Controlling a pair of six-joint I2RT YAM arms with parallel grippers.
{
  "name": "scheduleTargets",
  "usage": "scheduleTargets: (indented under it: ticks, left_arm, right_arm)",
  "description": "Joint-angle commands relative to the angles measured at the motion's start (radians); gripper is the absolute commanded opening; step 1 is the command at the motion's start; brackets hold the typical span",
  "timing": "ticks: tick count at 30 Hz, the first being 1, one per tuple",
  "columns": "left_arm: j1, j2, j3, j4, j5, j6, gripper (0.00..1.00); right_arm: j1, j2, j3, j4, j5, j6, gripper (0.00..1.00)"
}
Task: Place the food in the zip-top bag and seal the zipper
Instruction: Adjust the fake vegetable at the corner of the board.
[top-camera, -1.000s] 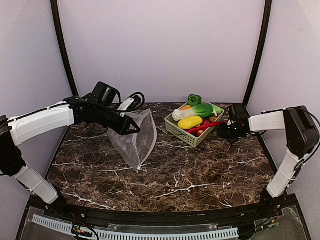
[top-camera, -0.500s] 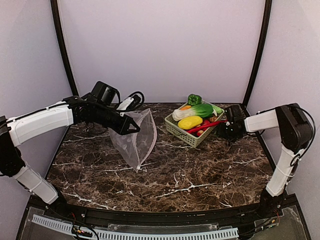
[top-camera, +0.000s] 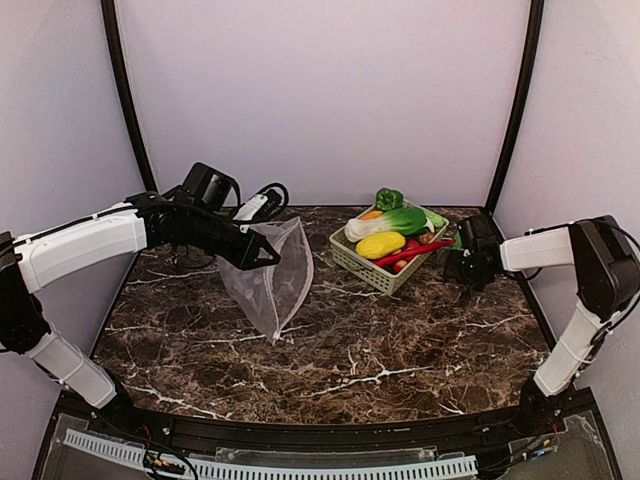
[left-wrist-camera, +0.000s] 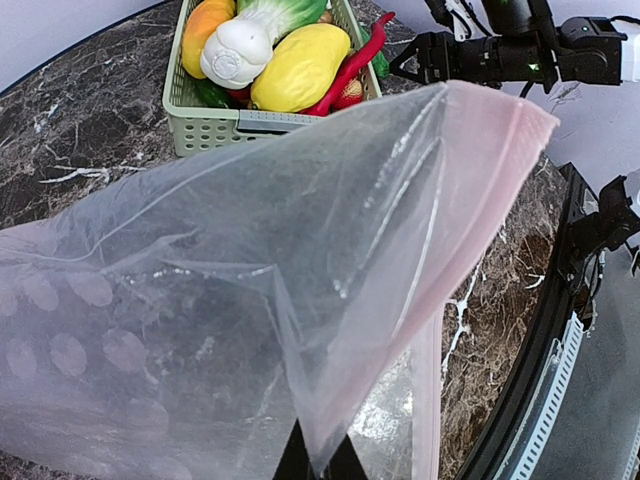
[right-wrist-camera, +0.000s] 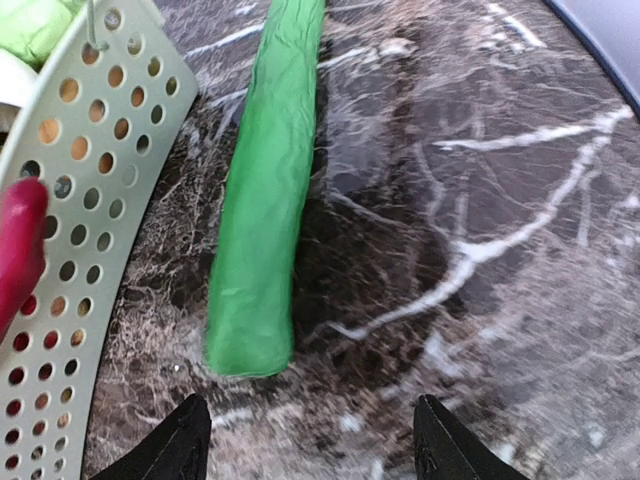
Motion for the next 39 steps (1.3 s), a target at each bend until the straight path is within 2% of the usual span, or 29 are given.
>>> scheduleTargets:
  ticks: [1,7,14,20,34,39]
  left_arm:
    - [0.006,-0.031,-0.011,-0.022,0.004,-0.003,0.01]
    - [0.006,-0.024,-0.012,-0.021,0.009,-0.005,0.01]
    - [0.006,-0.023,-0.012,-0.022,0.004,-0.005,0.01]
    - [0.006,-0.021,-0.012,-0.022,0.006,-0.005,0.01]
    - [0.006,-0.013,-0.009,-0.027,0.012,-0.006,0.01]
    - [0.006,-0.013,-0.008,-0.028,0.011,-0.006,0.01]
  right_arm:
    - [-0.009,-0.1,-0.051,-0.043,0.058,0.017,0.68]
    - [-0.018,-0.118,-0.052,-0.021,-0.012,-0.052,0.73]
    - [-0.049,-0.021,-0.003,0.024,-0.1,-0.096,0.72]
    - [-0.053,0.063,0.053,0.036,-0.1,-0.123,0.63]
    - [-0.053,0.139,0.103,0.062,-0.065,-0.145,0.48]
    - [-0.053,0.136,0.101,0.074,-0.051,-0.147,0.38]
